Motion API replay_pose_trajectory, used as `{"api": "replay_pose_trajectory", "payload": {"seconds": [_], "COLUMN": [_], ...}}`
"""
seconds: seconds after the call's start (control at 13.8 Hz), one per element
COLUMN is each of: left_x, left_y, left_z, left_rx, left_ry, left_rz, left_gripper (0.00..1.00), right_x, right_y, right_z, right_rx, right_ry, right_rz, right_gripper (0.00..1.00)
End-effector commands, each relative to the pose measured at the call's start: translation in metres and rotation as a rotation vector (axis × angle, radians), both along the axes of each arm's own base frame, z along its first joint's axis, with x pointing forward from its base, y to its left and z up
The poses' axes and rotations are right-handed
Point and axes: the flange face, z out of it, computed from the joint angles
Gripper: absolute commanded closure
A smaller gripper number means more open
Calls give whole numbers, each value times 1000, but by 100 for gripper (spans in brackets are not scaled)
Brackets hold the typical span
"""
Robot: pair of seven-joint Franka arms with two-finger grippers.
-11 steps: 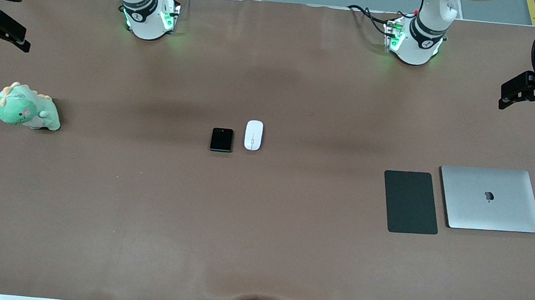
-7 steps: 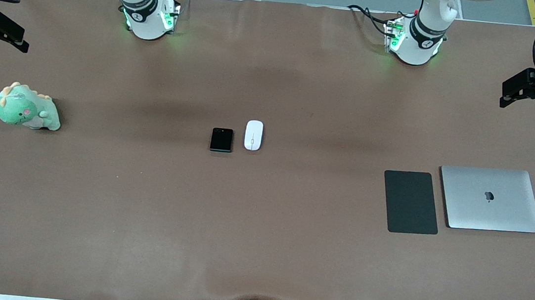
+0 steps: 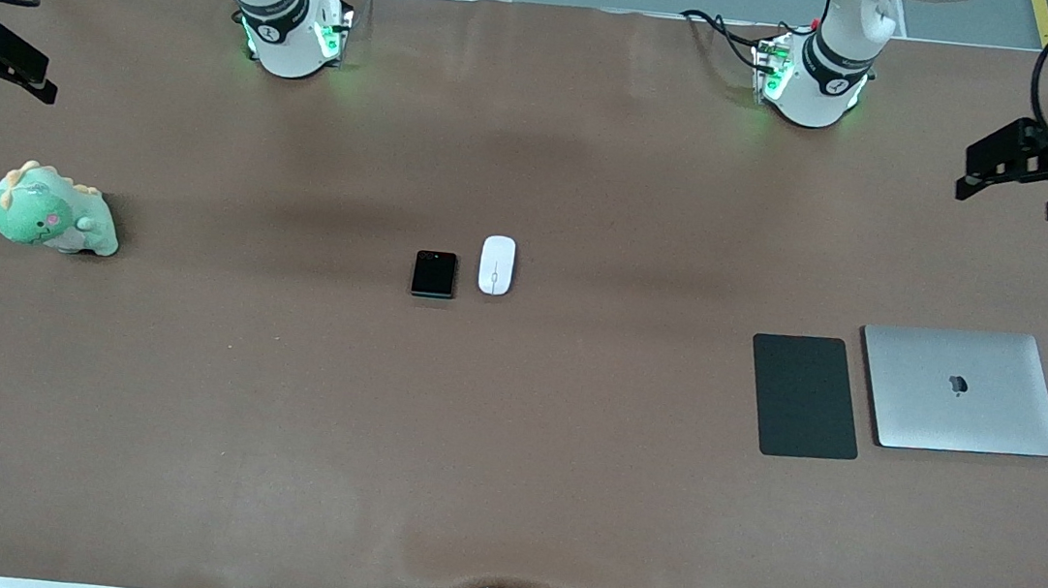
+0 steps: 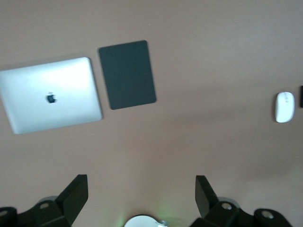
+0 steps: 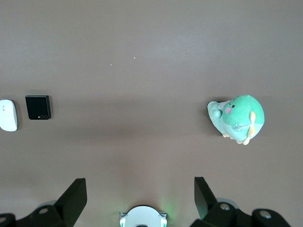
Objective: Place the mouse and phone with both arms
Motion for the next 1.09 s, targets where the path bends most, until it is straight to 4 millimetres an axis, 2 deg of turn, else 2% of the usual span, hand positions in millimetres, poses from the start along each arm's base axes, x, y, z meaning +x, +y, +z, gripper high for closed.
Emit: {"api": "replay_pose_trajectory", "payload": {"seconds": [0.0, 0.07, 0.15, 0.29, 0.36, 0.44, 0.51, 0.58, 0.65, 0.8, 0.87, 0.94, 1.02], "left_x": [7, 0, -11, -31, -35, -26, -9, -2, 1, 5, 1, 2, 4], "left_y": [-36, -57, -70, -97, -109, -116, -120, -126, -145, -177, -198, -216, -236], "left_z": [-20, -24, -20, -4, -9, -28, -55, -71, -89, -98, -100, -111, -124], "left_rx": [-27, -27, -20, -16, 3, 14, 14, 17, 26, 3, 1, -4, -14], "left_ry": [63, 82, 109, 97, 112, 143, 196, 227, 238, 201, 176, 167, 153], "left_rz": [30, 35, 39, 45, 63, 70, 74, 77, 39, 12, -10, -15, -4], "left_gripper": [0, 0, 0, 0, 0, 0, 0, 0, 0, 0, 0, 0, 0], "right_x": [8, 9, 10, 10, 10, 13, 14, 17, 24, 27, 28, 29, 35], "right_y": [-7, -8, -7, -8, -9, -12, -16, -16, -17, -16, -17, -18, -18], "right_z": [-3, -5, -6, -7, -7, -12, -15, -20, -33, -39, -39, -41, -51], "right_rx": [19, 18, 19, 18, 17, 18, 18, 18, 19, 17, 16, 13, 11], "right_ry": [1, 4, 7, 12, 12, 21, 26, 36, 61, 72, 69, 71, 91], "right_rz": [-7, -10, -8, -13, -16, -18, -25, -24, -18, -20, -20, -20, -21], "right_gripper": [0, 0, 0, 0, 0, 0, 0, 0, 0, 0, 0, 0, 0]}}
